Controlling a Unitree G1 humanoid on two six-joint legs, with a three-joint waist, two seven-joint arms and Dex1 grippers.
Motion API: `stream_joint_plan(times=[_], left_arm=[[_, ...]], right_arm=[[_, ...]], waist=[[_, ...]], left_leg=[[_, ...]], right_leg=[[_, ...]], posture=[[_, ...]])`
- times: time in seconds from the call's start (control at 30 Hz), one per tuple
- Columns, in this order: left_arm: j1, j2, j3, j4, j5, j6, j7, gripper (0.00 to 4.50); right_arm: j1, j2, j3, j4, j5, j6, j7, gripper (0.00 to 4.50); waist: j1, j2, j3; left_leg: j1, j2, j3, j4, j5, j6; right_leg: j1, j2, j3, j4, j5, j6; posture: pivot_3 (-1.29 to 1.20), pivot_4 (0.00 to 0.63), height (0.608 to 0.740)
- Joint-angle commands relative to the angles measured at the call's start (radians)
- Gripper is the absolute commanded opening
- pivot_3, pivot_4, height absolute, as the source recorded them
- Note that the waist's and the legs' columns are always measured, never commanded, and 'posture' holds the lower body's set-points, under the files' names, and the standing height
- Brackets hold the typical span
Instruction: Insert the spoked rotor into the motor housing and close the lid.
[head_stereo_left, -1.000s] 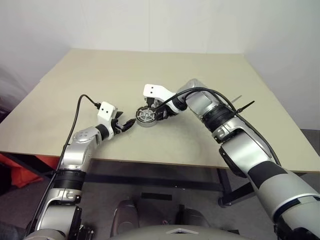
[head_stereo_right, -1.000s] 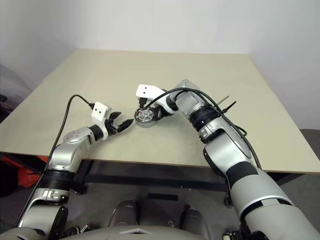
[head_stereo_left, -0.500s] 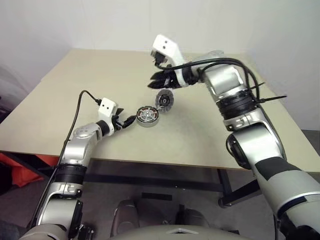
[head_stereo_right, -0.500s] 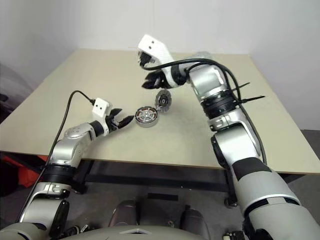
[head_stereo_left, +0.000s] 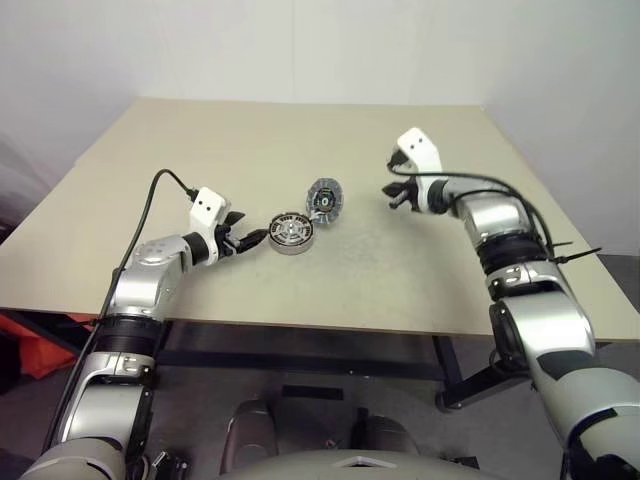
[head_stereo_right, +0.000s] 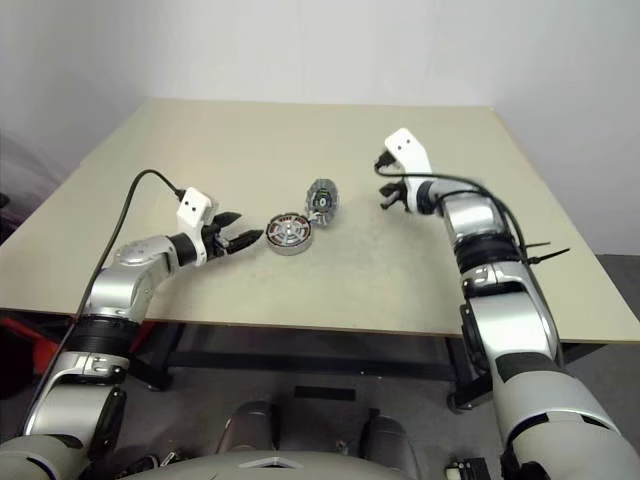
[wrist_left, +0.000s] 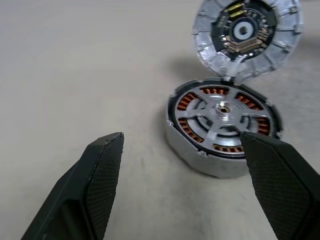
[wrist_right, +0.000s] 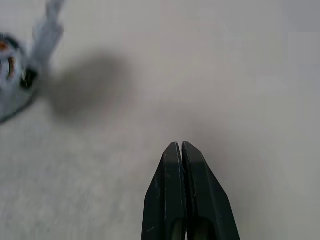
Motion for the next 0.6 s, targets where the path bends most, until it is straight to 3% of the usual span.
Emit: stream_joint_plan(times=[0.03,0.4,0.6], left_arm=[[-0.023,0.043,0.007,-0.040,-0.025,0.024,-0.058,3.94],[0.014,0.043,0.005,-0.088,-0.025,0.051,-0.051,3.94],[0.036,0.036,0.008,-0.116,-0.026,0.063,-0.037,3.94]], right_arm=[[-0.007,0.048,-0.012,-0.027,0.016,-0.021,-0.048,0.04],[-0.156,0.195,-0.076,0.133,0.073,-0.074,-0.160,0.04],[-0.149,0.243,-0.054,-0.014,0.100,0.012,-0.106,0.04]], waist=[[0.000,0.001,0.000],[0.004,0.001,0.001],[0.002,0.001,0.001]], left_leg=[[0.000,0.000,0.000,0.000,0.000,0.000],[0.001,-0.001,0.000,0.000,0.000,0.001],[0.000,0.000,0.000,0.000,0.000,0.000]], right_leg=[[0.000,0.000,0.000,0.000,0.000,0.000],[0.001,-0.001,0.000,0.001,0.001,-0.001],[0.000,0.000,0.000,0.000,0.001,-0.001]], posture=[[0.00,0.000,0.740],[0.00,0.000,0.740],[0.00,0.000,0.740]])
